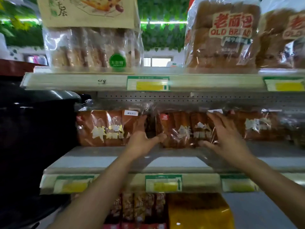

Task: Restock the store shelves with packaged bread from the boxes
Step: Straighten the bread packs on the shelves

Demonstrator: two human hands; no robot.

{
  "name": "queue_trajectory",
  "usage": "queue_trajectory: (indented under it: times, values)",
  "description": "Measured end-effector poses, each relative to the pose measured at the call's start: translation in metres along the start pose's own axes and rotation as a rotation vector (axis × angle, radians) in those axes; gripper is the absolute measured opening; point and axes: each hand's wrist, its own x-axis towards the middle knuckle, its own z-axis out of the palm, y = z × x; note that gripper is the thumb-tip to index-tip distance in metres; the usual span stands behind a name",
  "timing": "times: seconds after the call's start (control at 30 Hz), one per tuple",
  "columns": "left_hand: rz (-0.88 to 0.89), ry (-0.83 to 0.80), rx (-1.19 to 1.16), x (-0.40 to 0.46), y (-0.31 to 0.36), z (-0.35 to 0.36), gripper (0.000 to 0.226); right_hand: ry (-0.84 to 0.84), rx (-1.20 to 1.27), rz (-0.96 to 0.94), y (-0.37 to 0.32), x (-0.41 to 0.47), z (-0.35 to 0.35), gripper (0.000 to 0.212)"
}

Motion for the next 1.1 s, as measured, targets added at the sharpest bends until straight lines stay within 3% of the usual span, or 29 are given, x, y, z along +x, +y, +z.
queue_trajectory:
  times: [0.07, 0.17, 0.23, 0.33, 0.43, 0.53, 0.73, 0.87, 1.0, 1.1]
  values:
    - [-0.166, 0.042, -0.29, 0.003, 0.014, 0.018, 0.08, -0.018, 0.298, 0.196, 0.025, 0.006, -0.012, 0.096]
    - [-0.401, 0.037, -0.631, 0.012, 0.027, 0.044, 0.079, -0.143, 0.597, 0.398, 0.051, 0.014, -0.017, 0.077]
    - [-0.437, 0.05, -0.604, 0.021, 0.032, 0.055, 0.072, -0.298, 0.635, 0.496, 0.059, 0.016, -0.015, 0.072]
    - [-0.429, 0.089, -0.536, 0.029, 0.035, 0.072, 0.062, -0.398, 0.767, 0.472, 0.062, 0.021, -0.01, 0.077]
    - [-0.361, 0.143, -0.466, 0.028, 0.029, 0.083, 0.055, -0.386, 0.8, 0.439, 0.066, 0.027, 0.0, 0.08]
    - [-0.313, 0.175, -0.482, 0.019, 0.021, 0.086, 0.064, -0.302, 0.762, 0.444, 0.075, 0.025, 0.016, 0.088]
    - [-0.117, 0.339, -0.485, 0.02, 0.021, 0.089, 0.076, -0.205, 0.913, 0.411, 0.08, 0.028, 0.026, 0.073]
    - [-0.173, 0.265, -0.349, 0.02, 0.017, 0.088, 0.077, -0.239, 0.843, 0.393, 0.079, 0.029, 0.037, 0.07]
    - [-0.17, 0.226, -0.238, 0.02, 0.018, 0.089, 0.08, -0.292, 0.739, 0.317, 0.082, 0.028, 0.042, 0.051]
    - [-0.179, 0.229, -0.156, 0.02, 0.018, 0.091, 0.076, -0.307, 0.675, 0.279, 0.084, 0.029, 0.045, 0.059]
